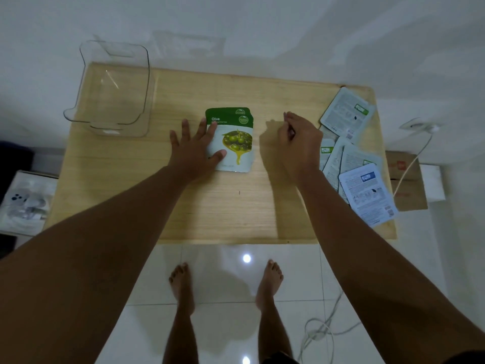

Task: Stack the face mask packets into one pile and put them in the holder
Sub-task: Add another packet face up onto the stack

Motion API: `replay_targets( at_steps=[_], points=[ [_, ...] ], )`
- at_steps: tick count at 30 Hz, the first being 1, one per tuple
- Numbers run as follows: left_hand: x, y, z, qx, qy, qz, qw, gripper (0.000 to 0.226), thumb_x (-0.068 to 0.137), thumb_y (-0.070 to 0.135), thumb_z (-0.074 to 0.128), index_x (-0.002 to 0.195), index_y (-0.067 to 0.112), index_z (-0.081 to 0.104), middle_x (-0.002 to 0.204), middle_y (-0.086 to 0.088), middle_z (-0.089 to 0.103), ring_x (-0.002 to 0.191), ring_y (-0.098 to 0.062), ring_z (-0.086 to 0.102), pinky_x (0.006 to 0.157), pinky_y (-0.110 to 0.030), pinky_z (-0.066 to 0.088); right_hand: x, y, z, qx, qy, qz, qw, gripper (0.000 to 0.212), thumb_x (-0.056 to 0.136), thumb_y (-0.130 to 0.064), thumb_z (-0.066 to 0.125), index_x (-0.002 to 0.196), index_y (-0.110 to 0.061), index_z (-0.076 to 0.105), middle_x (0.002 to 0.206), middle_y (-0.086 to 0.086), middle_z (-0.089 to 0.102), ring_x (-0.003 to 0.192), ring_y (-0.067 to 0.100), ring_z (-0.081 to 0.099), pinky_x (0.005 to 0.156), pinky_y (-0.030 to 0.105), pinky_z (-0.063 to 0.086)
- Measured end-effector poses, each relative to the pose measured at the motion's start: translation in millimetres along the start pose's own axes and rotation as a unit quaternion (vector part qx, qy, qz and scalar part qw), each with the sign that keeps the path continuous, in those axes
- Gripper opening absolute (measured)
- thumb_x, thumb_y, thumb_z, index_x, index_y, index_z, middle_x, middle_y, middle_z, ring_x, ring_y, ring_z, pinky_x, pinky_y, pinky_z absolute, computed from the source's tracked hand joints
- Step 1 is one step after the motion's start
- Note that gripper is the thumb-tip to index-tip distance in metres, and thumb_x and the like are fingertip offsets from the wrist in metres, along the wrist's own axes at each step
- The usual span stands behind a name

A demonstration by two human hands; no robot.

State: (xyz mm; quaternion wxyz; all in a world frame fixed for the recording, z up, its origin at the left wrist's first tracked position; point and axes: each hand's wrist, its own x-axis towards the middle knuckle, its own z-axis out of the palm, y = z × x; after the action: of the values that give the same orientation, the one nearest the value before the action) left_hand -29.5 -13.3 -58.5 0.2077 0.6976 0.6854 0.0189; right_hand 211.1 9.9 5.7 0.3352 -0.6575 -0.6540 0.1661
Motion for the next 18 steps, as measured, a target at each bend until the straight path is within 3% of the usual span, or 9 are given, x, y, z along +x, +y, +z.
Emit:
replay_targets(
  at_steps=[3,6,7,10,11,15,18],
  points=[
    [0,0,-1,-0.007,-0.010,0.002,1.000,0.080,0.091,0.066,0.035,0.157,0.034,0.001,0.167,0.002,0.003,0.151,-0.042,-0.010,0.116,-0.066,-0.005,9,-25,-4,0.113,0.072,0.011,0.991,0.025,0.094,-0.008,0.053,0.109,-0.002,0.073,0.109,0.009,0.074,0.093,0.005,0.069,0.081,0.022,0.059],
    [0,0,-3,-0.015,-0.015,0.001,1.000,0.072,0.096,0.060,0.031,0.157,0.034,0.003,0.167,0.003,0.003,0.151,-0.041,-0.011,0.116,-0.065,-0.006,23,-39,-3,0.163,0.101,0.068,0.979,0.023,0.093,-0.012,0.057,0.108,-0.006,0.074,0.101,0.001,0.075,0.078,-0.013,0.064,0.066,-0.001,0.047],
    [1,-1,-3,-0.028,-0.014,0.000,0.999,0.068,0.098,0.058,0.027,0.157,0.035,0.004,0.167,0.004,0.003,0.151,-0.039,-0.011,0.117,-0.064,-0.007,27,-42,-1,0.169,0.097,0.095,0.976,0.024,0.093,-0.014,0.057,0.107,-0.007,0.075,0.102,0.002,0.076,0.082,-0.008,0.066,0.068,-0.001,0.046],
    [0,-1,-3,-0.092,-0.009,-0.007,0.996,0.063,0.098,0.056,0.014,0.157,0.036,0.009,0.167,0.006,0.004,0.152,-0.034,-0.014,0.118,-0.060,-0.012,34,-45,15,0.195,0.060,0.158,0.966,0.024,0.091,-0.017,0.058,0.102,-0.006,0.076,0.101,0.007,0.077,0.096,0.016,0.070,0.087,0.027,0.057],
    [0,-1,-3,-0.110,-0.006,-0.010,0.994,0.064,0.096,0.057,0.012,0.157,0.035,0.010,0.167,0.006,0.005,0.152,-0.032,-0.015,0.118,-0.059,-0.013,33,-45,22,0.198,0.047,0.171,0.964,0.023,0.091,-0.017,0.058,0.102,-0.005,0.076,0.100,0.008,0.076,0.097,0.018,0.070,0.088,0.029,0.057],
    [0,-2,-1,-0.140,0.016,-0.034,0.989,0.074,0.094,0.060,0.015,0.158,0.025,0.002,0.167,-0.004,0.008,0.153,-0.029,-0.011,0.119,-0.056,-0.012,27,-43,50,0.152,-0.003,0.167,0.974,0.024,0.094,-0.014,0.056,0.105,-0.003,0.074,0.103,0.011,0.075,0.100,0.022,0.069,0.079,0.016,0.046],
    [-1,-2,-1,-0.134,0.013,-0.021,0.991,0.083,0.092,0.065,0.024,0.156,0.026,-0.010,0.167,-0.009,0.007,0.153,-0.033,-0.010,0.118,-0.056,-0.012,19,-38,60,0.057,-0.095,0.081,0.991,0.033,0.096,-0.008,0.052,0.125,0.004,0.058,0.100,0.012,0.070,0.091,0.023,0.066,0.072,0.008,0.040]
  ],
)
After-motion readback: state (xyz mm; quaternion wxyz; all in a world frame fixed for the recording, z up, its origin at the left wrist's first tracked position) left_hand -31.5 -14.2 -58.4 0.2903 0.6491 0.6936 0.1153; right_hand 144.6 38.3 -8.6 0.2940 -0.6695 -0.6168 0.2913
